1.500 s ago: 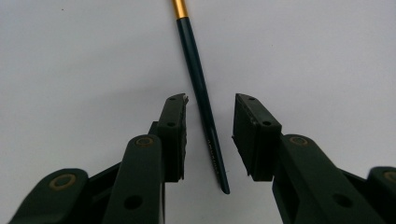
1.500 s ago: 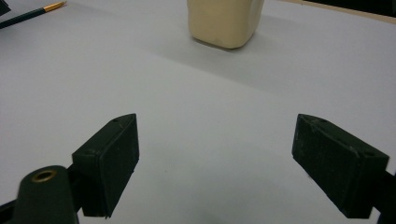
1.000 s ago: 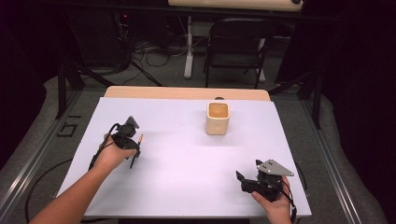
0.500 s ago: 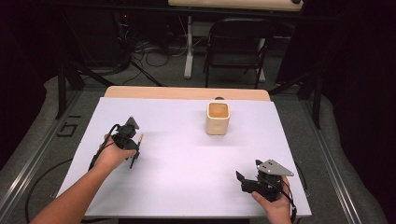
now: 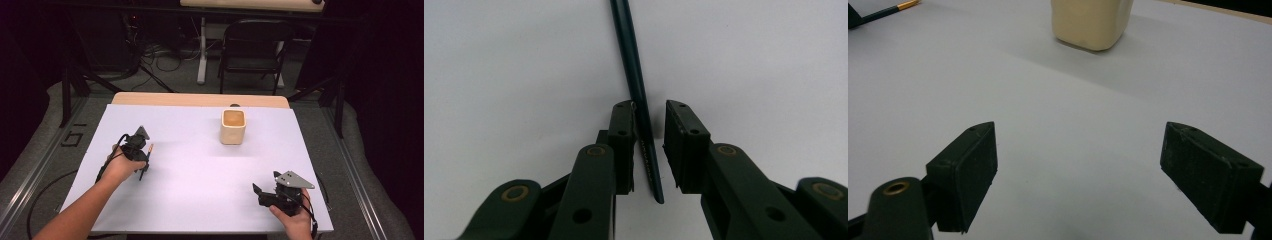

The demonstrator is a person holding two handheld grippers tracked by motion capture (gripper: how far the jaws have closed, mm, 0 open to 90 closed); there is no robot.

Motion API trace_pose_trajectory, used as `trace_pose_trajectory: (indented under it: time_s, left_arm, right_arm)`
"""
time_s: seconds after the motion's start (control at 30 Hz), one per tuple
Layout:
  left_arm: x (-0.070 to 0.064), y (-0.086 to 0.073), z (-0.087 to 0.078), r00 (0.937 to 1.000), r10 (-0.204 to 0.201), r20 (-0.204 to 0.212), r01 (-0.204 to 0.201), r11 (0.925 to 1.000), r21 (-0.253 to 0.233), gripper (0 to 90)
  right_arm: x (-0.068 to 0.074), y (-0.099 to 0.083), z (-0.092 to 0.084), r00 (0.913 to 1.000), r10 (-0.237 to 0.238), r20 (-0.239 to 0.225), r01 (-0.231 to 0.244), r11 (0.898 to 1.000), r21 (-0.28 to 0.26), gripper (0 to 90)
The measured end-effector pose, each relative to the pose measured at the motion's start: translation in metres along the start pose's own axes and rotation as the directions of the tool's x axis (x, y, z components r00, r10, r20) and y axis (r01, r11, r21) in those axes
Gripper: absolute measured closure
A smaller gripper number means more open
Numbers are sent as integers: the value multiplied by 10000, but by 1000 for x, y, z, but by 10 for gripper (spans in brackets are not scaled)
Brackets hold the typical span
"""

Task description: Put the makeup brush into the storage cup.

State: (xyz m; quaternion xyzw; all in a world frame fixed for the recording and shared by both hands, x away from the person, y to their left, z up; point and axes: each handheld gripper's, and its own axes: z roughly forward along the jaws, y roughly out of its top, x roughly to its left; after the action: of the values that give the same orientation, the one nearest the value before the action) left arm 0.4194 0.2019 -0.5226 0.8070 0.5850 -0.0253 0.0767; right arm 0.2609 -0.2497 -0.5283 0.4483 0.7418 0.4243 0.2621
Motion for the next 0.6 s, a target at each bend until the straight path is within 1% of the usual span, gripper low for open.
trace_pose_trajectory:
  time_s: [0.17,0.6]
  left_arm:
    - [0,0,1,10000,11,-34,-11,9999,123,755]
    - [-1,0,2,9998,-34,-186,36,10000,93,790]
  right_arm:
    - [0,0,0,10000,-11,-17,11,10000,1,149]
    - [0,0,0,10000,-16,-43,16,10000,5,150]
